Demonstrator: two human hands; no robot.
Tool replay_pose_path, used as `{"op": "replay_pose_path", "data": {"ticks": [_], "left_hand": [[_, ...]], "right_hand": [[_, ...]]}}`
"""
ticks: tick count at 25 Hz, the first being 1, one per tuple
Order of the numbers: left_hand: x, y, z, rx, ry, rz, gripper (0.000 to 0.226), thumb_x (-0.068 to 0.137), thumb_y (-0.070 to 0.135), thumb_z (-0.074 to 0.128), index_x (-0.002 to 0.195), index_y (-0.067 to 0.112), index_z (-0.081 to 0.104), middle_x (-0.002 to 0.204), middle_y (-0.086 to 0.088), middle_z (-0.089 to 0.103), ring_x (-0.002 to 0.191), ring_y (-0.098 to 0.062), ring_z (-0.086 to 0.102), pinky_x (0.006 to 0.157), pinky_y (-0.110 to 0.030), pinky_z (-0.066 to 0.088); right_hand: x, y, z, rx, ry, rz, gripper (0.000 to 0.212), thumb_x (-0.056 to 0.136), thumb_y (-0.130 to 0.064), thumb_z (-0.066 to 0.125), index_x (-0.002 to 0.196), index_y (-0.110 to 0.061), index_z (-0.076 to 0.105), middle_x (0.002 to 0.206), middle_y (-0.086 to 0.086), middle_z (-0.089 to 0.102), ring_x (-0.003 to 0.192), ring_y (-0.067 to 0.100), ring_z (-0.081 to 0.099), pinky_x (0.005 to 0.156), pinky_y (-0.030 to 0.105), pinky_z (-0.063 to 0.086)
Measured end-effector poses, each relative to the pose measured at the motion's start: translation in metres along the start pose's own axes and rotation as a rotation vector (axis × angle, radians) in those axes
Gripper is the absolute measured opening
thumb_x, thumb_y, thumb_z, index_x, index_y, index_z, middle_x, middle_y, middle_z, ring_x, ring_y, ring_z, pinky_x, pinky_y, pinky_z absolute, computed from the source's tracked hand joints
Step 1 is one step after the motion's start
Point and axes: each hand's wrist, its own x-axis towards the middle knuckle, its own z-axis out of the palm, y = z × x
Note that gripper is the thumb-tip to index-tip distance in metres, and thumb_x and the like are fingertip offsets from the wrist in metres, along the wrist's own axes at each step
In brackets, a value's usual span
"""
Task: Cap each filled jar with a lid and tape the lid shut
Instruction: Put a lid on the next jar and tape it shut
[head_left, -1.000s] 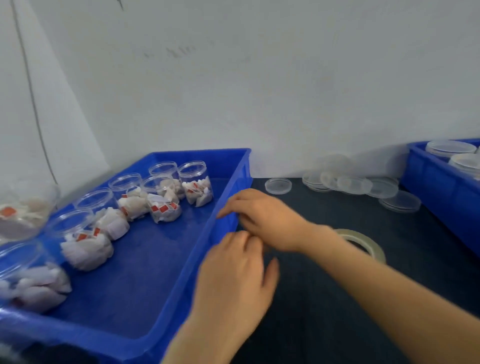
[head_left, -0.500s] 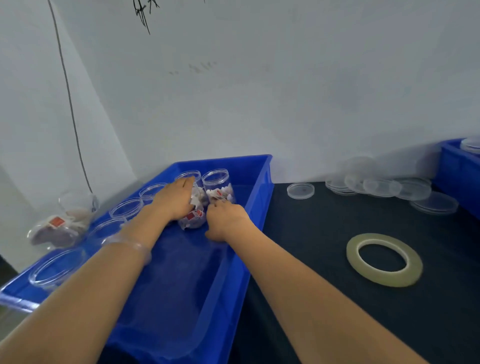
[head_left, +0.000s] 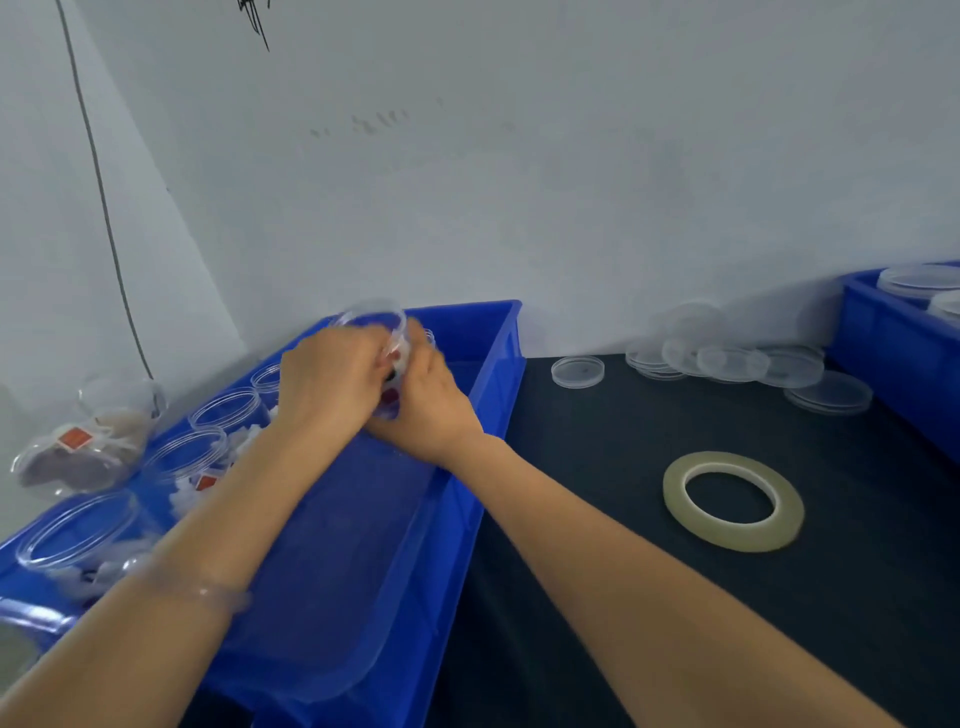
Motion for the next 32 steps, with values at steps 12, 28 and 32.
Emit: {"op": "replay_pose_path", "data": {"ticks": [12, 28, 32], "left_hand": [[-0.057, 0.173, 0.033, -0.475, -0.003, 0.179, 0.009, 0.095, 0.024, 0.057, 0.103, 0.024, 0.061, 0.094, 0.010, 0.051, 0.105, -0.016, 0.054, 0.065, -0.023, 0.036], [-0.064, 0.191, 0.121, -1.384, -0.151, -0.289, 0.082, 0.061, 0.036, 0.090, 0.106, 0.072, 0.031, 0.118, 0.029, 0.053, 0.106, 0.013, 0.052, 0.090, -0.026, 0.049], [-0.063, 0.193, 0.123, -1.401, -0.137, -0.249, 0.082, 0.063, 0.036, 0.090, 0.111, 0.068, 0.032, 0.120, 0.031, 0.052, 0.109, 0.014, 0.052, 0.091, -0.024, 0.048]], "right_hand": [[-0.116, 0.102, -0.104, 0.176, 0.273, 0.235, 0.063, 0.066, -0.041, 0.073, 0.121, -0.024, 0.047, 0.109, -0.021, 0.059, 0.100, 0.000, 0.061, 0.083, 0.027, 0.050], [-0.069, 0.229, -0.255, -1.067, -0.375, 0.610, 0.051, 0.100, -0.023, 0.043, 0.151, -0.016, 0.039, 0.165, 0.013, 0.005, 0.153, 0.029, -0.001, 0.122, 0.050, 0.005], [-0.073, 0.210, -0.242, -1.173, 0.116, 0.306, 0.033, 0.092, -0.016, 0.059, 0.125, -0.012, 0.060, 0.130, 0.011, 0.057, 0.123, 0.028, 0.051, 0.103, 0.042, 0.041]]}}
